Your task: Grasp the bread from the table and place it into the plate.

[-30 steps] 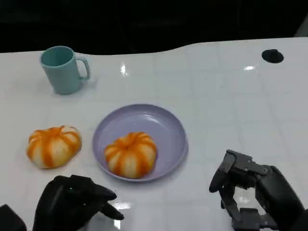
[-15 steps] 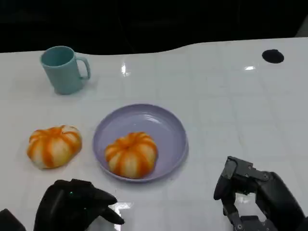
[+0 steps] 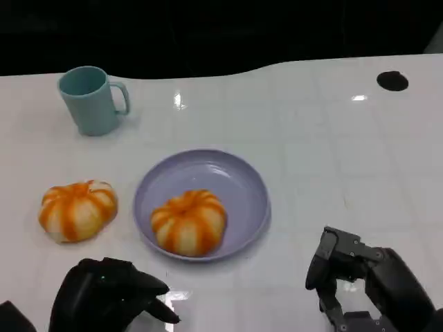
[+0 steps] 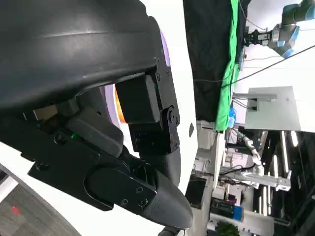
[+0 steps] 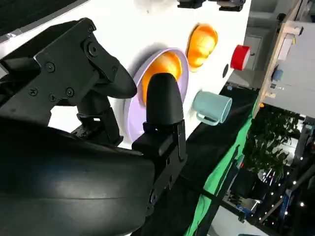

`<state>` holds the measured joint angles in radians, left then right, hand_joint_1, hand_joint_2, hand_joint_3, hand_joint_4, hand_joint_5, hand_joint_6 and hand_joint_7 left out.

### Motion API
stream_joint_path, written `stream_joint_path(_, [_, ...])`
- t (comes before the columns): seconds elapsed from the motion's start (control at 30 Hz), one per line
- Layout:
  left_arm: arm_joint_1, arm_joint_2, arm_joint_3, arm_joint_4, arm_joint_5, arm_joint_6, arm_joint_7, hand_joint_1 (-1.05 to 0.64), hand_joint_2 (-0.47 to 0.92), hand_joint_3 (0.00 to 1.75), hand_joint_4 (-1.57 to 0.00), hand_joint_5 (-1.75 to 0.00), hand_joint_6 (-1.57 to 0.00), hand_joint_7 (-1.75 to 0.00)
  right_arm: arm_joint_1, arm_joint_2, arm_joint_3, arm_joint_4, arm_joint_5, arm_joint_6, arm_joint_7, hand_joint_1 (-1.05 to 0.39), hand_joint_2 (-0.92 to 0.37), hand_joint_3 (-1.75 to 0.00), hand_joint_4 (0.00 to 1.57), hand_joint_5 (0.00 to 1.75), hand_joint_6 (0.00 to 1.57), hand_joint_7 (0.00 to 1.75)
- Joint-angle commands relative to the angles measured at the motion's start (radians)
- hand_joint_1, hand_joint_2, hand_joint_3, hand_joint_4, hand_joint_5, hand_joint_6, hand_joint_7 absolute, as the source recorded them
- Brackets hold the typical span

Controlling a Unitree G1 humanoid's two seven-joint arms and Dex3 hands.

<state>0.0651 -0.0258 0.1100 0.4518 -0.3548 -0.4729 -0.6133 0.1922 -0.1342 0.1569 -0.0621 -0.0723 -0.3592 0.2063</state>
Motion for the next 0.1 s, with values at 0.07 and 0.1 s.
stream_joint_path(0.07, [0.004, 0.016, 0.008, -0.004, -0.004, -0.001, -0.002, -1.05, 0.78, 0.0, -1.57, -0.35, -1.57, -0.11, 0.002, -0.005, -0.006, 0.001, 0.004, -0.007, -0.001, -0.06, -0.46, -1.34, 0.71, 1.75, 0.55, 1.68])
stream_joint_path(0.1, [0.006, 0.016, 0.009, -0.005, -0.006, 0.0, -0.004, -1.05, 0.78, 0.0, -1.57, -0.35, -1.57, -0.11, 0.003, -0.006, -0.005, 0.0, 0.004, -0.01, 0.0, -0.06, -0.46, -1.34, 0.71, 1.75, 0.55, 1.68])
